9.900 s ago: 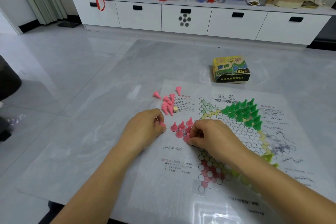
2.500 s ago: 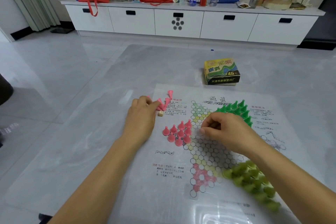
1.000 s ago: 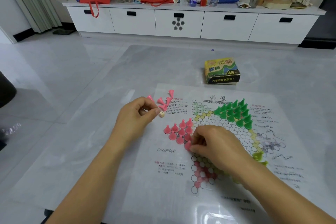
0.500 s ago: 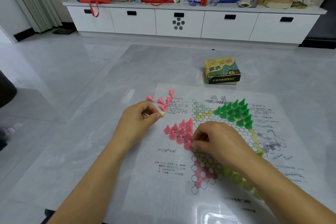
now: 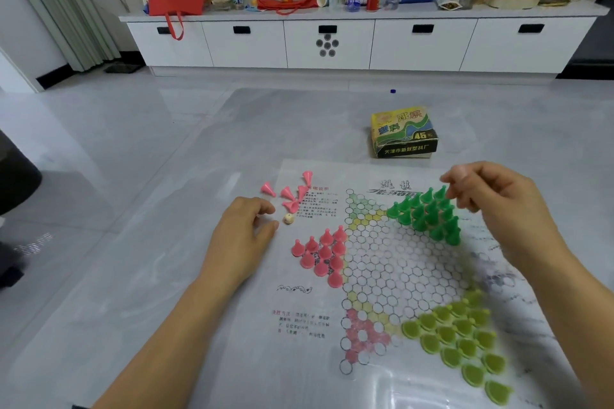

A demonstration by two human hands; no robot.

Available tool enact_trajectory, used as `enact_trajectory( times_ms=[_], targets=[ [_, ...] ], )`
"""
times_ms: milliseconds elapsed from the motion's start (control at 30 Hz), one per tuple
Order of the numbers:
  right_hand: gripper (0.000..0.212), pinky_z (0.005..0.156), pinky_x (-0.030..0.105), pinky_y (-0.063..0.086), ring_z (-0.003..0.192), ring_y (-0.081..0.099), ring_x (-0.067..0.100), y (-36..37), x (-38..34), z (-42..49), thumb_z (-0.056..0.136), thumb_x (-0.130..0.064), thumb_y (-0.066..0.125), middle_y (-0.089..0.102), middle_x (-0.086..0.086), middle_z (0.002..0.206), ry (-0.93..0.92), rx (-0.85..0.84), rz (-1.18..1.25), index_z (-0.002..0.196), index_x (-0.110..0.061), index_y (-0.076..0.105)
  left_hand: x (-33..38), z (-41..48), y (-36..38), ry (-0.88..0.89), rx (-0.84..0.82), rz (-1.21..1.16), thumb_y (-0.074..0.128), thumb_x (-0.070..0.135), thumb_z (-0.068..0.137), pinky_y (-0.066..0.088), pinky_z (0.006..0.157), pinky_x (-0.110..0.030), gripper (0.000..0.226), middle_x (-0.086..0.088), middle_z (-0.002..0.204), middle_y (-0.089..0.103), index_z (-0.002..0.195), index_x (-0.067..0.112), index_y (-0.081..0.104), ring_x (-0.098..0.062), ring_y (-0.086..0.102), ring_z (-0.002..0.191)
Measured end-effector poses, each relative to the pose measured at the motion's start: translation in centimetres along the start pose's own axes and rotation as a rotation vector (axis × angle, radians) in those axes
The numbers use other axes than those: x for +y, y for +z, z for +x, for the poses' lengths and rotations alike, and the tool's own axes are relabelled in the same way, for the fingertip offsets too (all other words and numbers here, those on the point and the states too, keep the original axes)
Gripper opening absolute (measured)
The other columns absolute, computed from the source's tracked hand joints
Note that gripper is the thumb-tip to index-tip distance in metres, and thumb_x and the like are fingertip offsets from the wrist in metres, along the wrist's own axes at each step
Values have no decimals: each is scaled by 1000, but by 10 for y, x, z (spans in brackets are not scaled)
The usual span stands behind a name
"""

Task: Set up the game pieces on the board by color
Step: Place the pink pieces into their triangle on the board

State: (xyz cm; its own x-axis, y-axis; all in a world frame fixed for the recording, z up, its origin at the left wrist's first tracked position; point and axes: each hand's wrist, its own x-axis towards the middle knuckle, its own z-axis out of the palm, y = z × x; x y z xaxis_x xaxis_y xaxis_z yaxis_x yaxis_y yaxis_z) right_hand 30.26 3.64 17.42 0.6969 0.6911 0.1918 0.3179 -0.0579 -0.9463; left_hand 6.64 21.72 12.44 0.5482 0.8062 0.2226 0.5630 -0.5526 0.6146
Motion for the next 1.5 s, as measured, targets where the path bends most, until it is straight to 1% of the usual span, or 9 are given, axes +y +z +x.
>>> enact_trajectory(
  times_ms=[200, 367, 433, 567, 700, 1033, 1200, 1333, 1500],
  targets=[
    [24, 53, 6, 41, 55, 50, -1, -23, 24, 23, 91, -32, 48, 60, -8, 63, -22, 233, 55, 74, -25, 64, -5, 8, 7, 35, 40, -26, 54, 7, 87, 31, 72, 2, 25, 1, 106, 49, 110, 13, 58, 0, 47, 81],
    [30, 54, 6, 40, 54, 48, -1, -34, 61, 24, 92, -36, 46, 60, -11, 59, 47, 314, 37, 70, -26, 64, -11, 30, 11, -53, 69, 22, 59, 19, 85, 40, 95, -34, 32, -8, 117, 47, 118, 20, 55, -23, 49, 105],
    [31, 51, 4, 39, 52, 47, -2, -35, 65, 27, 93, -35, 46, 60, -12, 57, 52, 322, 33, 69, -26, 63, -8, 44, 13, -109, 1, 55, 58, 29, 86, 38, 97, -35, 39, -12, 120, 45, 123, 20, 52, -28, 49, 107],
    [29, 50, 3, 37, 54, 49, -3, -31, 67, 27, 93, -33, 46, 59, -18, 56, 31, 307, -11, 70, -26, 62, 7, 71, 24, -87, -132, 96, 59, 25, 86, 33, 80, -20, 27, -9, 115, 47, 111, 17, 62, -18, 50, 95],
    [29, 50, 5, 37, 54, 49, -4, -30, 68, 26, 93, -32, 45, 56, -3, 64, 11, 292, -54, 73, -20, 62, 23, 79, 36, -5, -174, 36, 58, 16, 86, 38, 56, -10, 16, -3, 104, 48, 101, 17, 64, -8, 52, 62],
    [31, 53, 5, 37, 56, 50, -4, -28, 66, 24, 94, -30, 44, 57, 4, 67, -16, 275, -128, 80, -11, 64, 38, 99, 37, -24, -315, 83, 48, 36, 91, 39, 82, -27, 37, -7, 114, 47, 124, 21, 48, -18, 51, 90],
    [30, 52, 5, 37, 56, 50, -3, -28, 65, 24, 94, -31, 44, 57, 4, 68, -18, 267, -134, 76, -17, 63, 48, 101, 19, 53, -521, 107, 60, 32, 85, 42, 74, -21, 29, 1, 100, 51, 111, 20, 61, -15, 53, 88],
    [29, 52, 6, 37, 53, 48, -2, -27, 65, 24, 94, -31, 44, 57, 3, 67, -16, 257, -139, 74, -21, 63, 29, 90, 23, 88, -396, 88, 64, 19, 83, 36, 67, -10, 15, 0, 95, 46, 98, 14, 66, -11, 49, 81],
    [29, 52, 6, 37, 54, 49, -4, -28, 64, 22, 94, -30, 44, 57, 4, 67, -18, 261, -154, 77, -16, 63, 16, 86, 24, -10, -274, -153, 72, 15, 76, 40, 64, -14, 12, 5, 83, 52, 79, 21, 62, -8, 50, 69]
  ],
)
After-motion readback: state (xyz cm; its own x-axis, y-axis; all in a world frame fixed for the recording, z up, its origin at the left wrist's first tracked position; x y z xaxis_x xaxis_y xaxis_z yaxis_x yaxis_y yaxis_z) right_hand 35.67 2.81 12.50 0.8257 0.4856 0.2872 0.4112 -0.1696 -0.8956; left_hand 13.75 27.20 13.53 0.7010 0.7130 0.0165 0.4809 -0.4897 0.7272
